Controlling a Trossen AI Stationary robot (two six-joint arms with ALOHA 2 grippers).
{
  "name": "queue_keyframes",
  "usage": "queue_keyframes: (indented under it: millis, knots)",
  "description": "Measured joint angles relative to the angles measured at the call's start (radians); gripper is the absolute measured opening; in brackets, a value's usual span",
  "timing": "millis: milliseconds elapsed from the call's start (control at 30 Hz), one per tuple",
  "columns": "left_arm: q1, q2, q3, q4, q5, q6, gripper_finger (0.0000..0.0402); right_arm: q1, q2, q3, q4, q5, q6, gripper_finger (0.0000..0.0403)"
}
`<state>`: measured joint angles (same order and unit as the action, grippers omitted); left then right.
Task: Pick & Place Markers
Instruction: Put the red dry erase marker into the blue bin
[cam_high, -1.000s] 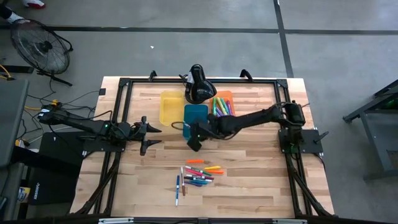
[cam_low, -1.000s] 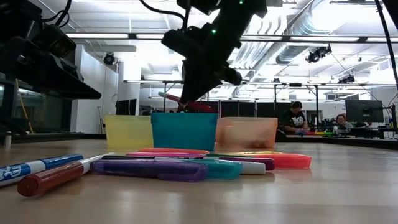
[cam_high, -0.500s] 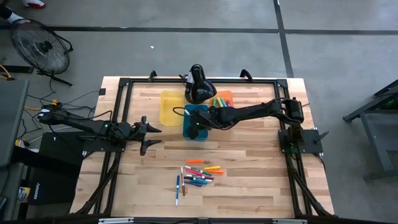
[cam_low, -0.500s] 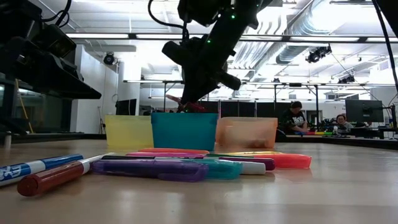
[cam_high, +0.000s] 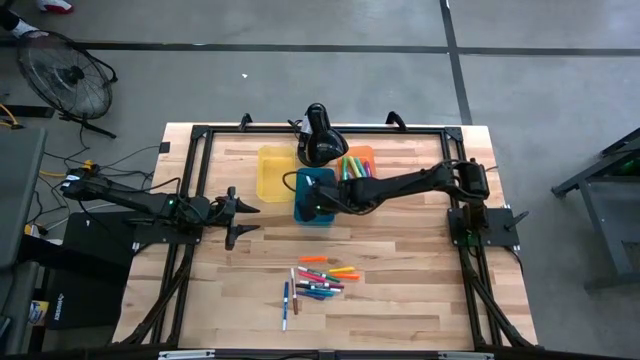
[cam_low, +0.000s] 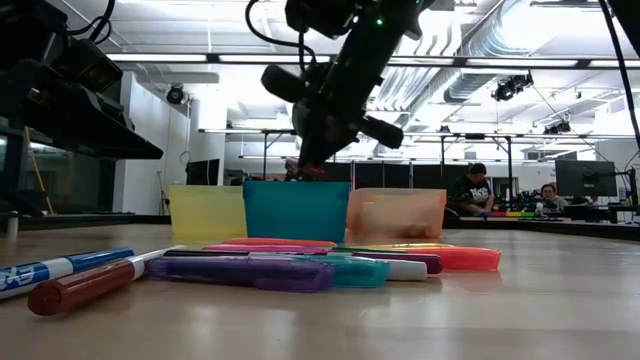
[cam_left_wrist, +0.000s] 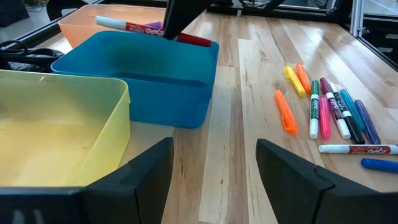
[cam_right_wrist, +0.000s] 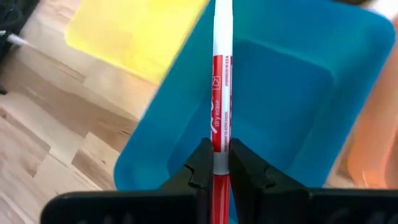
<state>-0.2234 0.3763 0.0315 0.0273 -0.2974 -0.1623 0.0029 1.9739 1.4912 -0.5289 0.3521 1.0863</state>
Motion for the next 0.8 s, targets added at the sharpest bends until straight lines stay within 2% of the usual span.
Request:
queue_keyframes:
  millis: [433,800]
  knots:
    - [0.0,0.0,0.0,0.0,0.0,0.0,0.0224,0.005,0.0,0.0,-0.103,0.059,0.271,0.0029]
    - [0.0,0.0,0.0,0.0,0.0,0.0,0.0224,0.011,0.0,0.0,-0.092,0.087,0.266,0.0045]
